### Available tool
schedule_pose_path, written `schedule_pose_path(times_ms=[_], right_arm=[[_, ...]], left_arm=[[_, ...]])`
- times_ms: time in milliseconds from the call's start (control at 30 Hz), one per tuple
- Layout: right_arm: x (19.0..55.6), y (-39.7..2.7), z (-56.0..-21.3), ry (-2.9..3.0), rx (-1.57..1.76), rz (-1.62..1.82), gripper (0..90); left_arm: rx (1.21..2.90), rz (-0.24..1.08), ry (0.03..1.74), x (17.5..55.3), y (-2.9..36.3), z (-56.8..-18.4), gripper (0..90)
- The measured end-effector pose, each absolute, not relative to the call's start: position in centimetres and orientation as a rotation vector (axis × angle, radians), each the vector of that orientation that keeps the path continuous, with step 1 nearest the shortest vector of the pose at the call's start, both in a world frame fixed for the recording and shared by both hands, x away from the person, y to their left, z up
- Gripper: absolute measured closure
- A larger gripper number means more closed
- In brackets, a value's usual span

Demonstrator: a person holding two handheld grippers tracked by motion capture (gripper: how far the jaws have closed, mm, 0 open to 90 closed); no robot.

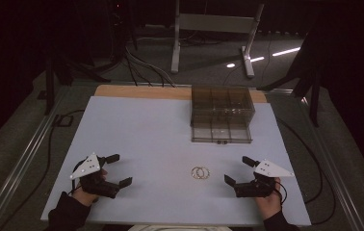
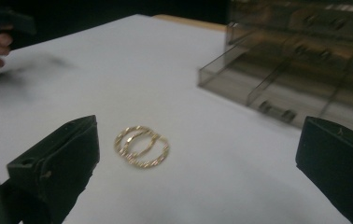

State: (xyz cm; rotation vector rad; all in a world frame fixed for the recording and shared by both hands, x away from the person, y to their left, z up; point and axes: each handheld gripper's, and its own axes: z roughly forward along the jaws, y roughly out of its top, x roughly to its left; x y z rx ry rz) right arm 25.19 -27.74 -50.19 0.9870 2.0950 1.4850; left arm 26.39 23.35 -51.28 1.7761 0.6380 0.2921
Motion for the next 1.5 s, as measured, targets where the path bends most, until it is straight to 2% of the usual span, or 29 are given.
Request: schedule_pose_path(times_ms=[667,1500], right_arm=[[26.7,-27.0,-46.8,2.041,0.975,1.539,0.0],[29.9,-21.9,-49.5,2.268,0.967,1.467,0.0]], left_arm=[[1.799,0.268,0.597,26.2,22.2,-51.0,0.7],[1.799,0.246,0.593,26.2,21.9,-51.2,0.7]])
